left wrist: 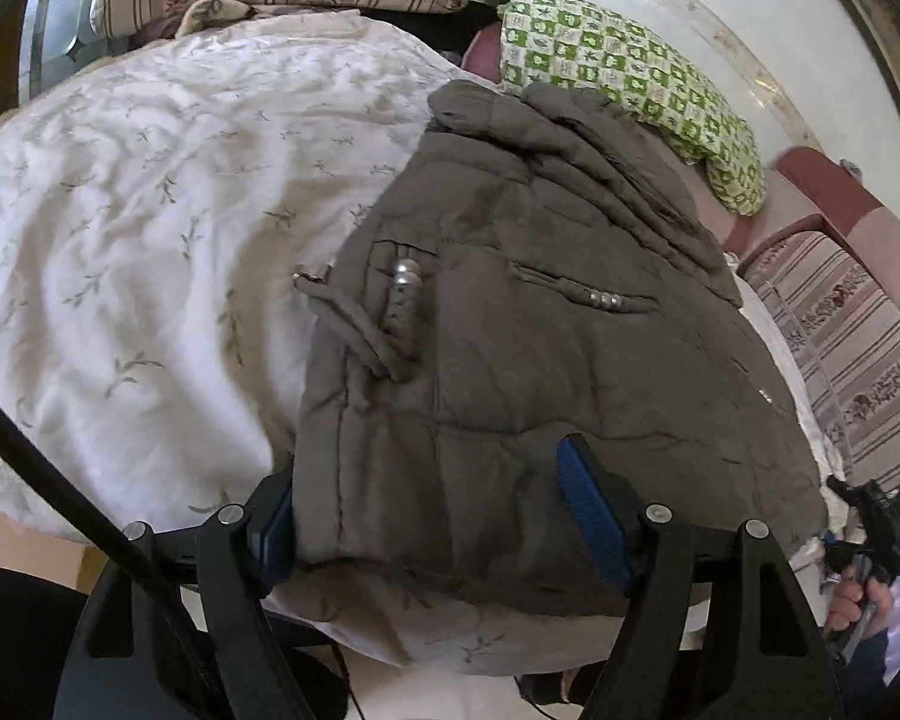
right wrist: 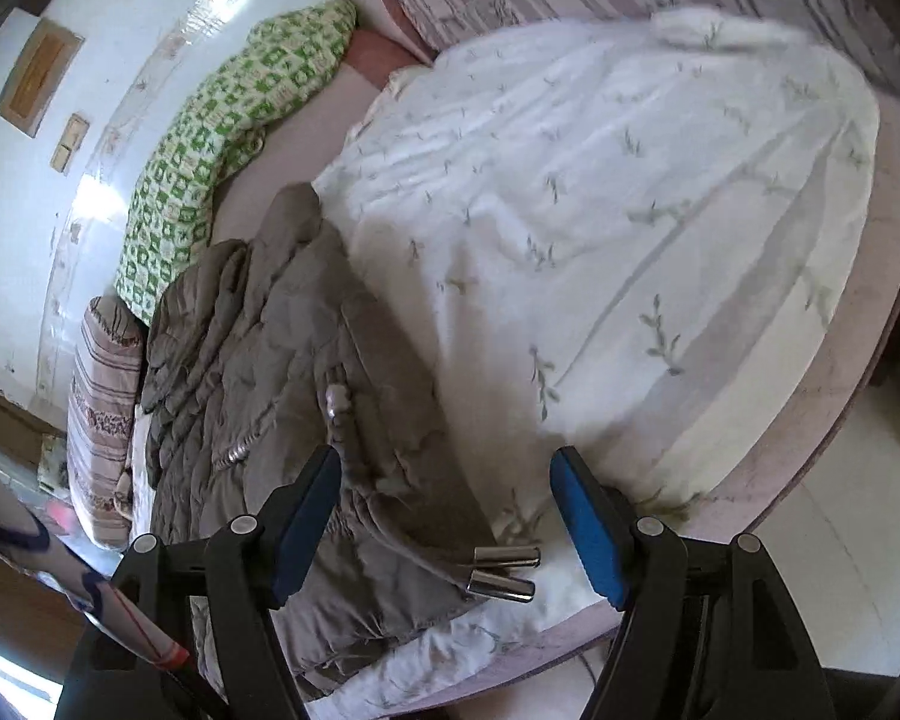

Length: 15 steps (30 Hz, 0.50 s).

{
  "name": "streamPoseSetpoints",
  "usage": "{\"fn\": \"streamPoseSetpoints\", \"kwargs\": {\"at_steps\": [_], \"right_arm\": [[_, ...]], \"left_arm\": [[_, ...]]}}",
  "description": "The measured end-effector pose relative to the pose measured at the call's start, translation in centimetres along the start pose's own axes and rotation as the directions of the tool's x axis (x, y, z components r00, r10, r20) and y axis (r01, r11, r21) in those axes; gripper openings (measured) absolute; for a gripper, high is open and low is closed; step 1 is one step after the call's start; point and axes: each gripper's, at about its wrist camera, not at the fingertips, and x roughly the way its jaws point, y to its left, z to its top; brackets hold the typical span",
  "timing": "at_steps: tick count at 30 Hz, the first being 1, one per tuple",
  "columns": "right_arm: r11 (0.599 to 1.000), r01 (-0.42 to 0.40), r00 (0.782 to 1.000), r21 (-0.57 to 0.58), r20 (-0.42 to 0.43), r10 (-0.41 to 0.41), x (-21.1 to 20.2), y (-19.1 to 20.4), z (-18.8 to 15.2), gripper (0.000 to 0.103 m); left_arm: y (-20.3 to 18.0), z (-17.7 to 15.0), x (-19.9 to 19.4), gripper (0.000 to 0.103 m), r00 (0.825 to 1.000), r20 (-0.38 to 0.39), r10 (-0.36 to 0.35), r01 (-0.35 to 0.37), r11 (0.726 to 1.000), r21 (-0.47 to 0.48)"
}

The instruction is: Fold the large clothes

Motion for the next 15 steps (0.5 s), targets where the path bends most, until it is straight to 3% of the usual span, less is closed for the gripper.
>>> {"fn": "streamPoseSetpoints", "kwargs": {"at_steps": [2,5,6,8,9,10,11,15], "right_arm": [[0.999,0.003,1.000,-0.041,-0.013,-0.003,0.2,0.8,-0.3,0.077],[0.993,-0.081,0.993,-0.081,-0.094,0.074,1.2,2.2,-1.5,0.077],[0.987,-0.138,0.983,-0.079,-0.136,0.126,1.5,2.7,-2.2,0.075],[0.959,-0.282,0.929,-0.016,-0.255,0.269,2.8,3.5,-4.0,0.069],[0.958,-0.287,0.925,-0.012,-0.263,0.274,3.0,3.8,-4.6,0.061],[0.967,-0.250,0.947,-0.044,-0.221,0.234,2.7,4.2,-5.1,0.058],[0.970,-0.237,0.955,-0.063,-0.198,0.220,2.4,4.3,-5.1,0.054],[0.975,-0.216,0.972,-0.052,-0.110,0.209,1.4,3.6,-3.9,0.046]], "left_arm": [[0.2,0.1,0.0,0.076,1.000,0.001,-0.016,0.016,1.000,-0.019],[0.4,0.1,0.0,0.076,1.000,0.005,-0.029,0.030,0.999,-0.041],[0.4,0.0,-0.1,0.076,0.999,0.005,-0.033,0.033,0.998,-0.044],[0.2,-0.3,-0.1,0.076,0.999,0.006,-0.039,0.039,0.998,-0.051],[0.0,-0.5,-0.1,0.076,0.999,0.004,-0.048,0.048,0.997,-0.052],[-0.2,-0.8,-0.2,0.076,0.999,0.003,-0.050,0.050,0.998,-0.047],[-0.4,-1.0,-0.2,0.076,0.999,0.005,-0.048,0.048,0.998,-0.038],[-1.6,-1.3,-0.1,0.076,0.999,0.013,-0.044,0.044,0.999,0.022]]}}
